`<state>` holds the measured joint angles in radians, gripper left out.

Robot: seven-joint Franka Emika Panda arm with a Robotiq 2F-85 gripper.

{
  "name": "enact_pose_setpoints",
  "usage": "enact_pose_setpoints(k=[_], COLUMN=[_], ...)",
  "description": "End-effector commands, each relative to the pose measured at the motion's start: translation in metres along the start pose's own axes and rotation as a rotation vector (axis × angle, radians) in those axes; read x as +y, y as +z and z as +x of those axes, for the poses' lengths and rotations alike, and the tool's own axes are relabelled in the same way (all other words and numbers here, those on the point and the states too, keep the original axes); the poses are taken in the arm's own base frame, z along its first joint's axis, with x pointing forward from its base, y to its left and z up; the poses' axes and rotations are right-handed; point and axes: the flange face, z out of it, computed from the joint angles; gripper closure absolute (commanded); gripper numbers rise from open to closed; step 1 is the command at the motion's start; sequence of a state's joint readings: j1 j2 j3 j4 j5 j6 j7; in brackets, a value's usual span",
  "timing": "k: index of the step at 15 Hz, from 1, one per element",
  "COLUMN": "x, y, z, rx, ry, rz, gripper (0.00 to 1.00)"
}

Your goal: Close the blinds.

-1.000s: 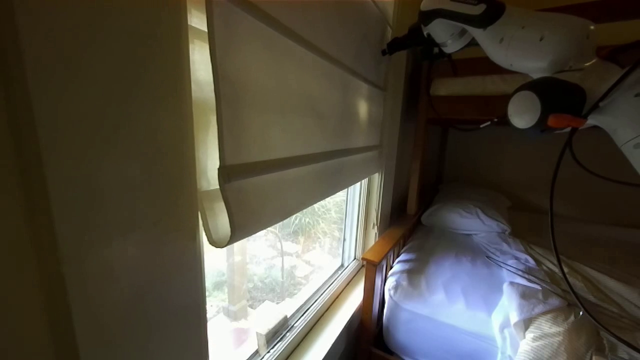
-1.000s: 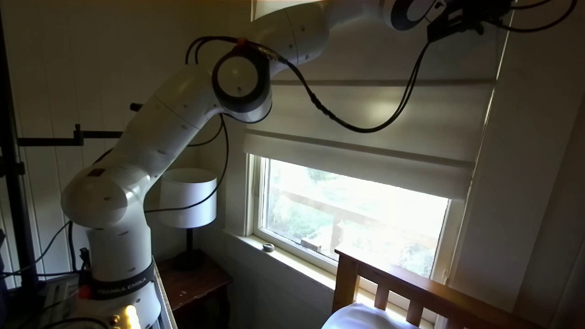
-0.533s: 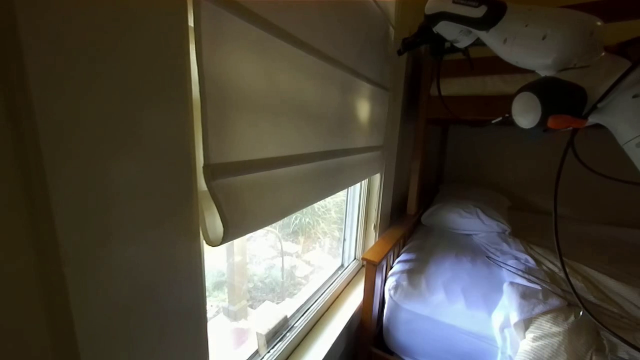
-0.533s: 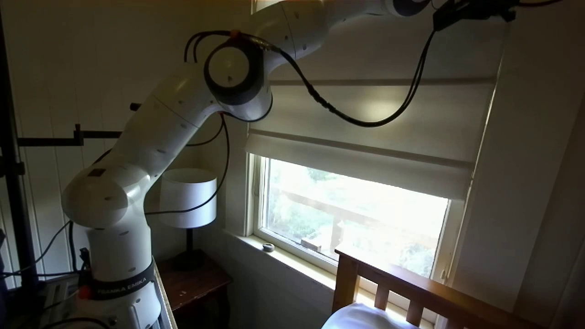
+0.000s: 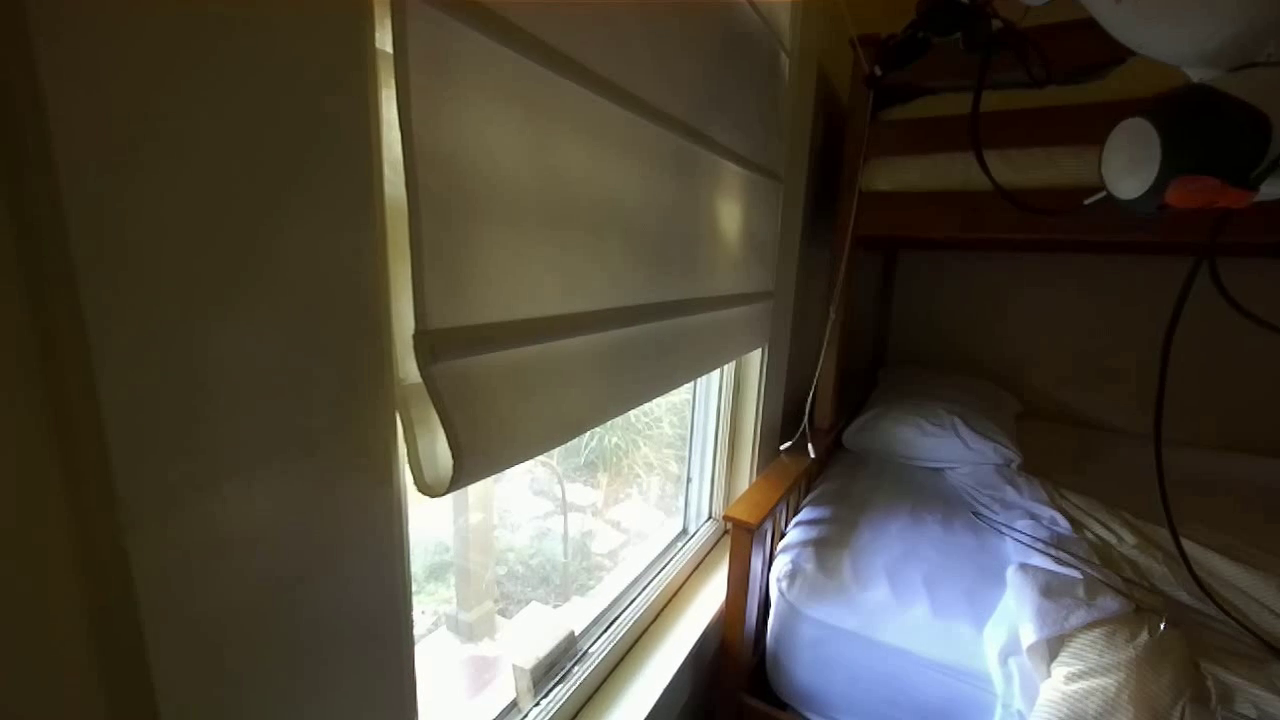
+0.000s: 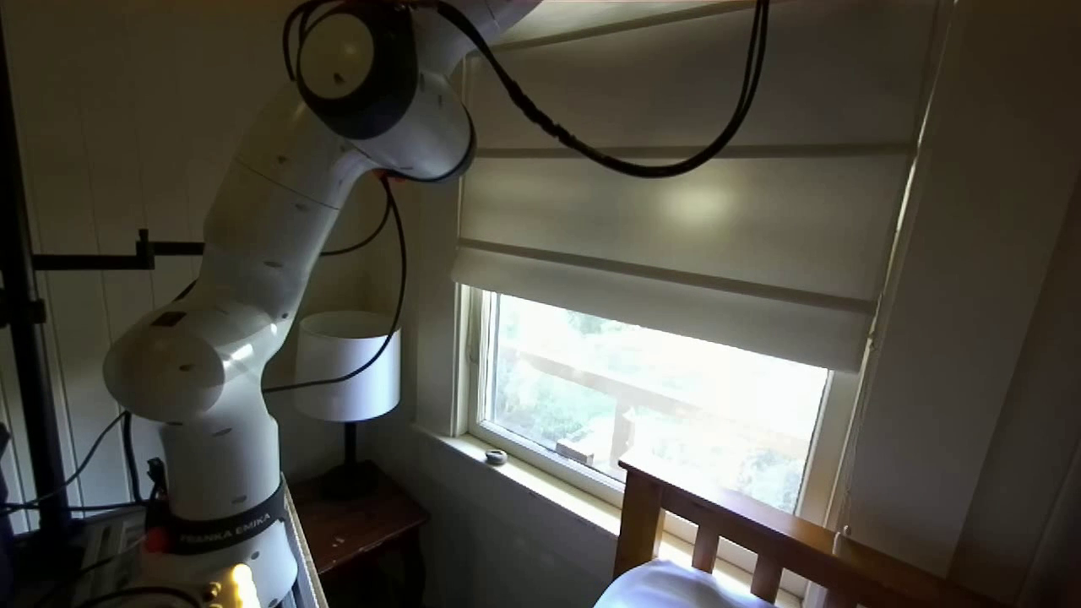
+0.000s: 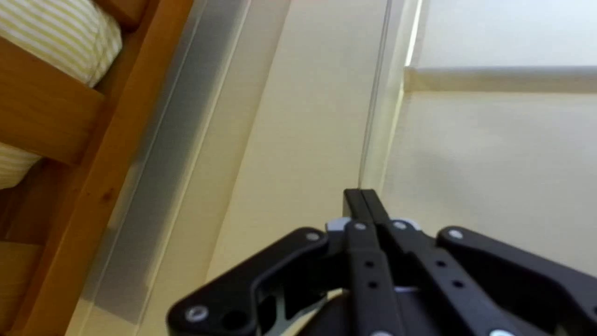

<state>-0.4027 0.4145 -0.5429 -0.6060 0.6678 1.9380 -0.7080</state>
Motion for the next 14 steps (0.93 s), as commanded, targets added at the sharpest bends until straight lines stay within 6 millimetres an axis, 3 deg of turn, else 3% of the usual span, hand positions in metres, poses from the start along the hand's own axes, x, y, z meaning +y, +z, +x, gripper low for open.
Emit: enact_pose_setpoints(k=[1,4,7,11,14], x=[-0.014,-0.039,-0.083,-0.136,-0.139], y=[-0.013,-0.002,0.024,0.037,0.026], z=[-0.007,-0.006,0.002,0.005,-0.008], rx=[-0.027,-0.033,0.001,0.036,0.005], ry=[0.000,0.021,0.014,0.029,0.060], rz=[0.149,0.262,0.408,0.587,0.644], gripper=[1.00,1.00,1.00,1.00,1.00])
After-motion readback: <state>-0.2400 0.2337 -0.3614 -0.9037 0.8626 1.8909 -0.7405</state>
